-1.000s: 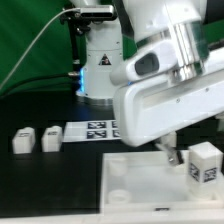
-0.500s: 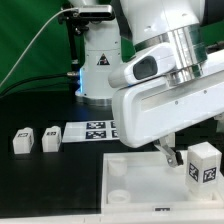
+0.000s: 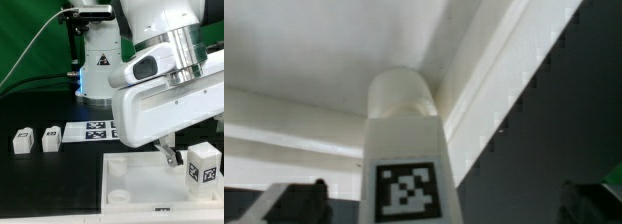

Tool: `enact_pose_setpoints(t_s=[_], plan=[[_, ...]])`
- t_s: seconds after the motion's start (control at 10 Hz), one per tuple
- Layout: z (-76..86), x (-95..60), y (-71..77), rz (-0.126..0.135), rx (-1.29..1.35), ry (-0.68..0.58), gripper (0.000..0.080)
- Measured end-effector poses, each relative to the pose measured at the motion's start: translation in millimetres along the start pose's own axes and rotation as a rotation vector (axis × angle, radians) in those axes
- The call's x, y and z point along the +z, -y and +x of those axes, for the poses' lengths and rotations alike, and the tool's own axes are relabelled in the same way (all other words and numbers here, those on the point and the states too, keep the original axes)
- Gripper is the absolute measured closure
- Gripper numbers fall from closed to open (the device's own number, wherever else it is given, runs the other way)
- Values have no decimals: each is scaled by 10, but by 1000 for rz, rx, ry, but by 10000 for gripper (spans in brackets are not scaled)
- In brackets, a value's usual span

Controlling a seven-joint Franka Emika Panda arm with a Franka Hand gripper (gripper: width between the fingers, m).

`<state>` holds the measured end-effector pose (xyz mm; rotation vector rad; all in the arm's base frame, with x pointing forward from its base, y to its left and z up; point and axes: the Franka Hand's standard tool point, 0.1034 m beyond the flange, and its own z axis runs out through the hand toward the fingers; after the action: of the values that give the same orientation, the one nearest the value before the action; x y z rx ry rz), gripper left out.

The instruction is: Assemble one leg

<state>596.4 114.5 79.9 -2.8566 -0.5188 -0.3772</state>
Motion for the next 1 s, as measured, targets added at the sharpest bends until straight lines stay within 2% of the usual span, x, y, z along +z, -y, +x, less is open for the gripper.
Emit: enact_pose_setpoints(t_s=[0.1, 0.2, 0.4, 0.5, 0.7, 0.9, 1.0], plan=[[137, -83, -41, 7, 10, 38, 151], [400, -217, -140, -22, 16, -4, 151], [472, -201, -125, -29, 18, -8, 151], [469, -166, -127, -30, 22, -10, 151], [380, -96, -140, -13, 44, 32, 151], [314, -65, -169, -18, 47, 24, 151], [199, -50, -91, 15, 67, 142, 151]])
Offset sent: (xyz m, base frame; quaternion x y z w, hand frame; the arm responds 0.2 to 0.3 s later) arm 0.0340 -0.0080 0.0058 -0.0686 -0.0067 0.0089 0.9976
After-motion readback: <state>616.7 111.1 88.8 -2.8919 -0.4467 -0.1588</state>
